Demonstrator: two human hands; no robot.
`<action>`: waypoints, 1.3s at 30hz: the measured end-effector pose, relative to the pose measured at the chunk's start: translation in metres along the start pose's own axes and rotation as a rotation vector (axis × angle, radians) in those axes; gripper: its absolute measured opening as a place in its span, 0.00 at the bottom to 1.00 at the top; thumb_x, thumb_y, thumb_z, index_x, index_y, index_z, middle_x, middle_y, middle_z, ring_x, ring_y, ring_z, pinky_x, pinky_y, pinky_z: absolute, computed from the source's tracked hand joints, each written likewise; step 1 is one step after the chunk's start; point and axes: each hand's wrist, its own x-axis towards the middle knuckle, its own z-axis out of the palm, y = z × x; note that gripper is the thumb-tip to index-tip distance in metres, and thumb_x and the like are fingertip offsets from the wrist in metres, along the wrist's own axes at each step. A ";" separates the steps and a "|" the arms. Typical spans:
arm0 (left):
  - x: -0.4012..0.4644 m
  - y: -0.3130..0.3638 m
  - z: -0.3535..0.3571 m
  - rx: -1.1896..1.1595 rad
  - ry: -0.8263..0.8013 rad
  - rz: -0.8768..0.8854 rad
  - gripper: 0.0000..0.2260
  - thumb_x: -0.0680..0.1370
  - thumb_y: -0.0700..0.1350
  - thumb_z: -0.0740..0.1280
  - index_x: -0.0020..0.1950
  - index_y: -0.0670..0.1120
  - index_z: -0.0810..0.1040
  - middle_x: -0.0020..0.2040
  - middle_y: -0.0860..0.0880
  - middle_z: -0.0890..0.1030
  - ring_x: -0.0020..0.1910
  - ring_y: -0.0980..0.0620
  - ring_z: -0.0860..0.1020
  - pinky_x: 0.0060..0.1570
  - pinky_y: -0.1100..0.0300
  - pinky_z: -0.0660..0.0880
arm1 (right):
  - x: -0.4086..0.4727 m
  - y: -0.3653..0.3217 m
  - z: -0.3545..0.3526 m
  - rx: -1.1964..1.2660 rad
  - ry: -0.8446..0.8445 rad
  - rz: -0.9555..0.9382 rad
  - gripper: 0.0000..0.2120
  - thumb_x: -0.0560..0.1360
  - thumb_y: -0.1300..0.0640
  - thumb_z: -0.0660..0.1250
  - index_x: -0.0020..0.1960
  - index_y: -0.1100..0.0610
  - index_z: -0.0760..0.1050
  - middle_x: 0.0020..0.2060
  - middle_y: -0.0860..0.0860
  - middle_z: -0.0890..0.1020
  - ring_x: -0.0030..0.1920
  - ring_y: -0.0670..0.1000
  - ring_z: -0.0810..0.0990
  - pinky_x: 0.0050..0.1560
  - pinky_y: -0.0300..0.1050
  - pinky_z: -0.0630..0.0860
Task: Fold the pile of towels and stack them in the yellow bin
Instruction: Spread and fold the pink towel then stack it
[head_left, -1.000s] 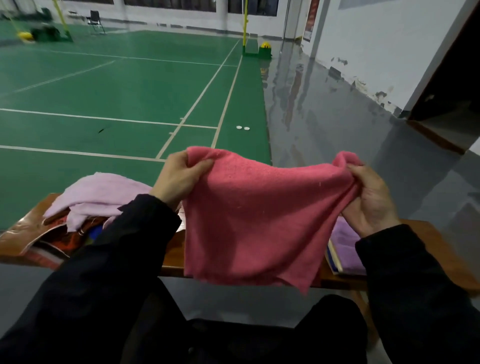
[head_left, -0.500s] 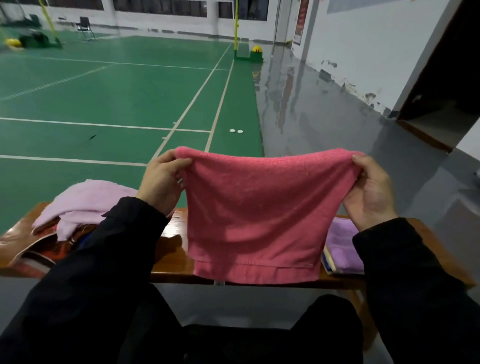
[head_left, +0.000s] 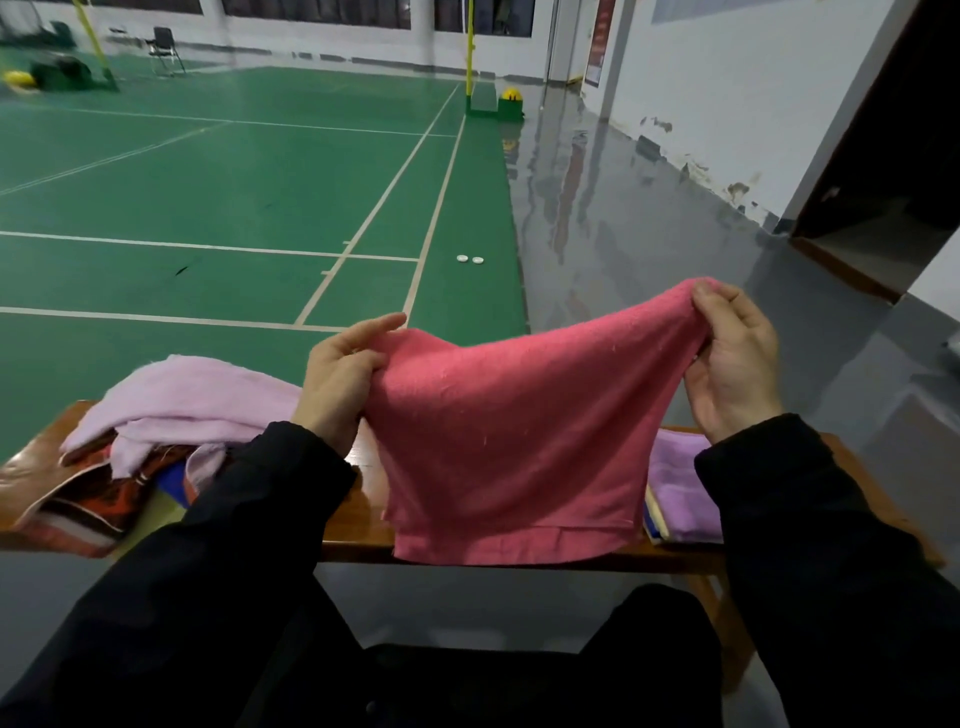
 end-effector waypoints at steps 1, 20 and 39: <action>-0.001 0.001 0.001 0.043 0.038 0.068 0.17 0.78 0.34 0.64 0.51 0.51 0.87 0.51 0.51 0.86 0.49 0.53 0.80 0.52 0.58 0.77 | -0.001 -0.002 0.001 0.001 0.016 -0.017 0.06 0.79 0.62 0.70 0.44 0.55 0.80 0.35 0.47 0.81 0.37 0.44 0.79 0.41 0.38 0.77; 0.012 0.007 -0.005 0.459 0.125 0.467 0.11 0.84 0.37 0.60 0.56 0.47 0.80 0.50 0.55 0.82 0.49 0.64 0.79 0.56 0.67 0.74 | -0.017 -0.007 -0.006 -0.046 0.082 -0.070 0.04 0.76 0.56 0.75 0.42 0.52 0.85 0.36 0.46 0.81 0.37 0.44 0.77 0.38 0.39 0.75; 0.025 0.022 -0.011 0.248 0.145 0.363 0.07 0.77 0.41 0.74 0.54 0.45 0.83 0.44 0.48 0.84 0.40 0.58 0.81 0.43 0.64 0.77 | -0.025 -0.010 -0.015 0.114 0.038 -0.047 0.07 0.78 0.56 0.73 0.41 0.53 0.84 0.38 0.48 0.84 0.40 0.47 0.81 0.45 0.42 0.79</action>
